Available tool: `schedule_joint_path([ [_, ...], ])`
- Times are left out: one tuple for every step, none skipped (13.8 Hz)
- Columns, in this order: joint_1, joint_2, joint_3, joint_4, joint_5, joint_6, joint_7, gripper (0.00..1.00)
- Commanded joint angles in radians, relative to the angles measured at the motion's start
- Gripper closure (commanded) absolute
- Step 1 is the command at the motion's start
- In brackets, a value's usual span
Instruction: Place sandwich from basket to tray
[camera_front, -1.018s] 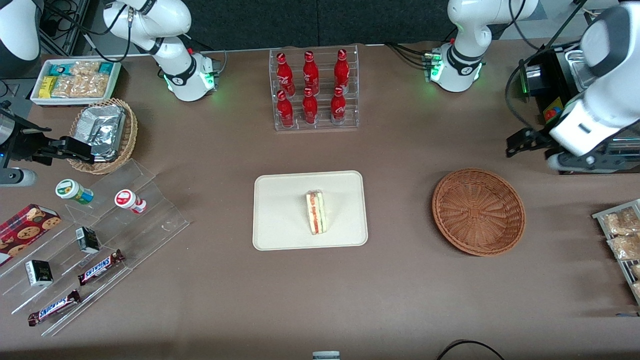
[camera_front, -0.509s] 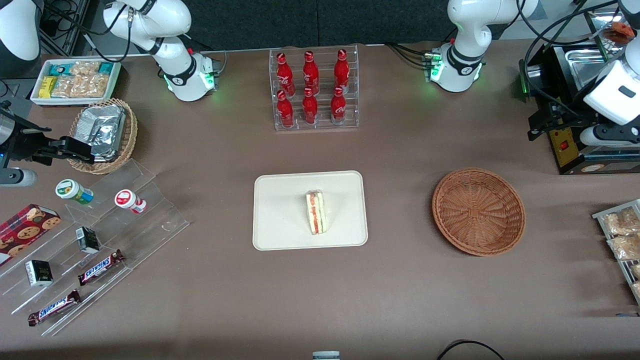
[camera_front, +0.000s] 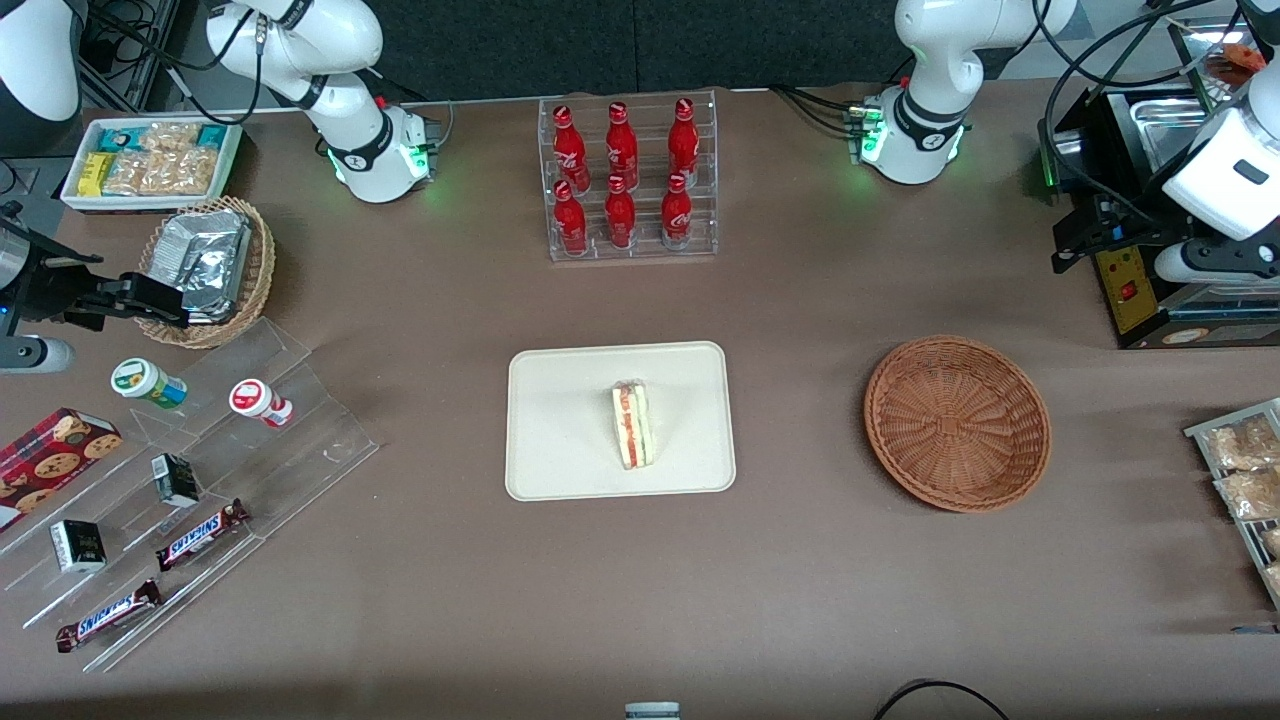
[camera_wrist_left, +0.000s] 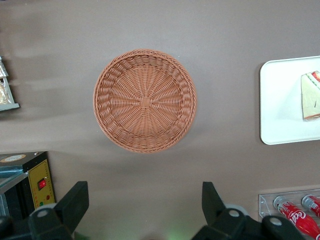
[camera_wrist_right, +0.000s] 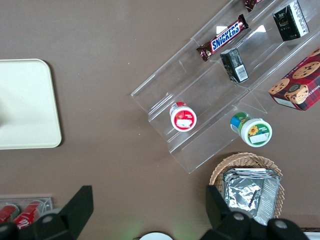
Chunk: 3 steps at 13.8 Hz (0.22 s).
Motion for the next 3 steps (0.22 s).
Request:
schedule_joint_path([
  [-0.005,0.017,-0.001,0.038,0.016,-0.027,0.001,0.0],
  [-0.005,0.017,-0.001,0.041,0.016,-0.027,0.001,0.0],
  [-0.005,0.017,-0.001,0.041,0.015,-0.027,-0.001,0.0],
])
